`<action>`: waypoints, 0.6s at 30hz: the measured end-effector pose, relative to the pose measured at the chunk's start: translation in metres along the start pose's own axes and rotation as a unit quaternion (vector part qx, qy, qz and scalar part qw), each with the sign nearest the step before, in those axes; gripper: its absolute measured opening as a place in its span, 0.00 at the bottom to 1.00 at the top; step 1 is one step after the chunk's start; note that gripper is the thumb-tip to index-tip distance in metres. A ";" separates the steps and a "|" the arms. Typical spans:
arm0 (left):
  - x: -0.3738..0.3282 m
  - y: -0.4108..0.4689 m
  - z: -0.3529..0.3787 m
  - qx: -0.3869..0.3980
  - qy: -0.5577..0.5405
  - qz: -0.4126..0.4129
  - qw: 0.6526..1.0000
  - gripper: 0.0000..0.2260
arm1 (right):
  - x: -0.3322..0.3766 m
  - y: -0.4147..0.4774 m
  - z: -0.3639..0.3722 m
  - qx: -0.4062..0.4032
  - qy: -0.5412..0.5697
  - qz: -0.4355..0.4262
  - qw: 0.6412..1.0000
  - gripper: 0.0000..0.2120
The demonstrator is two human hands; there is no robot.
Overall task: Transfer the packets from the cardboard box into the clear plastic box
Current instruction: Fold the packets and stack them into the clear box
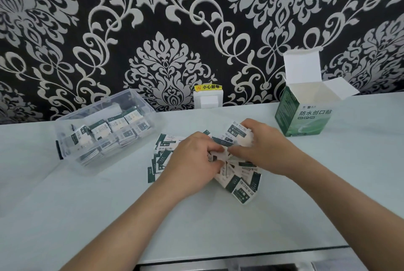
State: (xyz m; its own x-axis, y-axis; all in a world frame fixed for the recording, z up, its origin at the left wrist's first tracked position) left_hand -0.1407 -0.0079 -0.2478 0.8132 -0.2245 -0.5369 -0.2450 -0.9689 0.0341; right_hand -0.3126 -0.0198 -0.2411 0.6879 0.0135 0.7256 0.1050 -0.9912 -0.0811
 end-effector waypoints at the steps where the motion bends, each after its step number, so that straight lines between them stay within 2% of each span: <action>1: 0.000 -0.002 0.000 -0.012 -0.007 0.004 1.000 0.16 | 0.002 -0.005 -0.003 0.011 -0.046 0.005 0.999 0.18; 4: 0.000 -0.006 -0.005 -0.028 -0.043 -0.009 0.999 0.26 | 0.011 -0.021 0.001 0.050 -0.194 0.002 0.980 0.29; 6: 0.000 -0.008 -0.006 0.003 -0.025 -0.025 0.999 0.30 | 0.016 -0.029 0.008 0.064 -0.244 -0.009 0.968 0.32; 14: 0.002 -0.014 -0.010 0.070 -0.041 -0.037 0.996 0.38 | 0.022 -0.027 0.005 0.109 -0.227 0.015 0.968 0.24; 18: 0.007 -0.010 -0.008 0.046 -0.125 -0.041 0.990 0.37 | 0.022 -0.027 0.002 0.117 -0.198 0.014 0.973 0.20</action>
State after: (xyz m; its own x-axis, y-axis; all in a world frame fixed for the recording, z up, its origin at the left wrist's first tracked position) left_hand -0.1279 -0.0004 -0.2453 0.6794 -0.1016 -0.7267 -0.2401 -0.9666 -0.0893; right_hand -0.2993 0.0080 -0.2244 0.9106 0.0833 0.4047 0.2114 -0.9356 -0.2829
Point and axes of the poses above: each hand's wrist, its own y-axis towards the middle knuckle, its own z-axis out of the palm, x = y × z, the point moved 1 cm from there along y, towards the middle knuckle, and after that the axes turned 3 degrees about y, right-handed, at the moved point
